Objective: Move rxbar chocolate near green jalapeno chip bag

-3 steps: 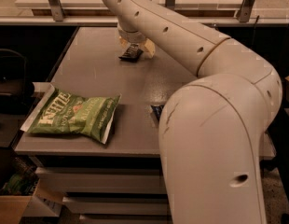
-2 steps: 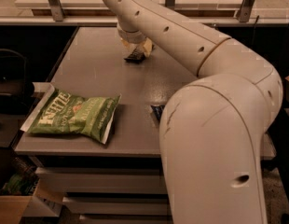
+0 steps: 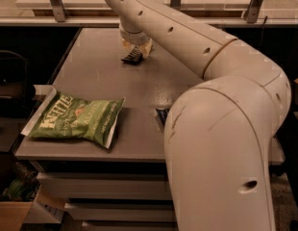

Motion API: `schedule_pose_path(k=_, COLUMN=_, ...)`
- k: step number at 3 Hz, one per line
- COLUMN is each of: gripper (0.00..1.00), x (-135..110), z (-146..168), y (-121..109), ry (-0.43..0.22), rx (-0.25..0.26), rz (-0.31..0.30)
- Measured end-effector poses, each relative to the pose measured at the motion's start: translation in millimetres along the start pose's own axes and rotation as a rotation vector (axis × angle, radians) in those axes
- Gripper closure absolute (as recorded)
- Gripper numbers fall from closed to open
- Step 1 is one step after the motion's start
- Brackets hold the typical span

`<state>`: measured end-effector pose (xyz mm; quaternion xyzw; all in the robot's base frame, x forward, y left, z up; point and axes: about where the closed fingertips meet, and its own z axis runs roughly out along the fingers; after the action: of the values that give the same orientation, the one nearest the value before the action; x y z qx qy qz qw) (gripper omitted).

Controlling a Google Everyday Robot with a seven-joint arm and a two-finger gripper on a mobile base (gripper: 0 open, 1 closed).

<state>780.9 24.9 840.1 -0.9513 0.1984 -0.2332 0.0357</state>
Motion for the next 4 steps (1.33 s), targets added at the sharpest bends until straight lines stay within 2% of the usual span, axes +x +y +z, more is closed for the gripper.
schedule_pose_path(k=2, gripper=1.0, x=6.4, z=-30.2, y=1.6, ry=0.03, rx=0.004, rz=-0.014)
schedule_pose_path(k=3, gripper=1.0, x=7.5, z=-50.9, y=0.1, ry=0.016, rx=0.027, rz=-0.035)
schedule_pose_path(k=4, gripper=1.0, x=-2.1, z=-72.0, y=-4.9, ry=-0.052, rx=0.09, rz=-0.076)
